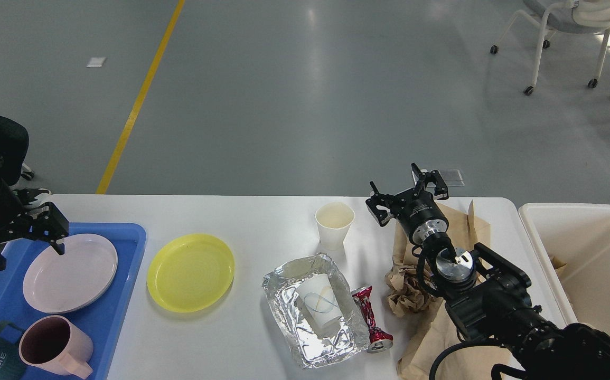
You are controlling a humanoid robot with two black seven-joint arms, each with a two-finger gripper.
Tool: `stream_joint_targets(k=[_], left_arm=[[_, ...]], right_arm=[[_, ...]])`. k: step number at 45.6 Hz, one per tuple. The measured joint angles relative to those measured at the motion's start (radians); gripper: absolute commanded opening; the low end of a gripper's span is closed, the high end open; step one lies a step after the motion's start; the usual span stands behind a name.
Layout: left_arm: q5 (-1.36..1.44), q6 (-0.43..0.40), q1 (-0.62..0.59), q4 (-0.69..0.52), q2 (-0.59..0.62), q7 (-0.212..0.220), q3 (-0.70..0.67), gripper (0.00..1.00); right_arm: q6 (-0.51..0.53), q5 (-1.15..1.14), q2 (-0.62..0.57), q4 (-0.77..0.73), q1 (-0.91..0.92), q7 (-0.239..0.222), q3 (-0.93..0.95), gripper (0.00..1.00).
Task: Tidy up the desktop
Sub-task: 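Open the left gripper and raise it off the pink mug, then move the left gripper to the yellow plate's edge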
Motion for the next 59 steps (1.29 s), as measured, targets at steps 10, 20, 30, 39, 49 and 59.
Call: stream_joint_targets(k=[10, 20, 30, 39, 49, 59], left_arm=[[0.002, 0.145, -0.049, -0.013, -0.051, -0.002, -0.003, 0.93], [0.0, 0.153, -0.067, -0.018, -0.125, -0.001, -0.032, 0.94], [0.0, 0.15, -0.067, -0.013, -0.146, 0.01, -0.123, 0.95], [0.001, 0.142, -0.06, -0.013, -0.192, 0.012, -0.141, 0.96], [0.001, 0.138, -0.036, -0.009, -0.199, 0.008, -0.145, 0.96], [0.0, 0.138, -0.025, -0.005, -0.198, 0.001, -0.176, 0.96]], right_arm=[[0.0, 0.0, 0.0, 0.0, 0.0, 0.0, 0.0, 1.0], [0.0, 0.0, 0.0, 0.0, -0.001, 0.0, 0.0, 1.0], [0.0, 0.0, 0.0, 0.0, 0.0, 0.0, 0.0, 1.0], [0.0, 0.0, 0.0, 0.0, 0.0, 0.0, 0.0, 1.0], [0.0, 0.0, 0.0, 0.0, 0.0, 0.0, 0.0, 1.0], [0.0, 0.0, 0.0, 0.0, 0.0, 0.0, 0.0, 1.0]])
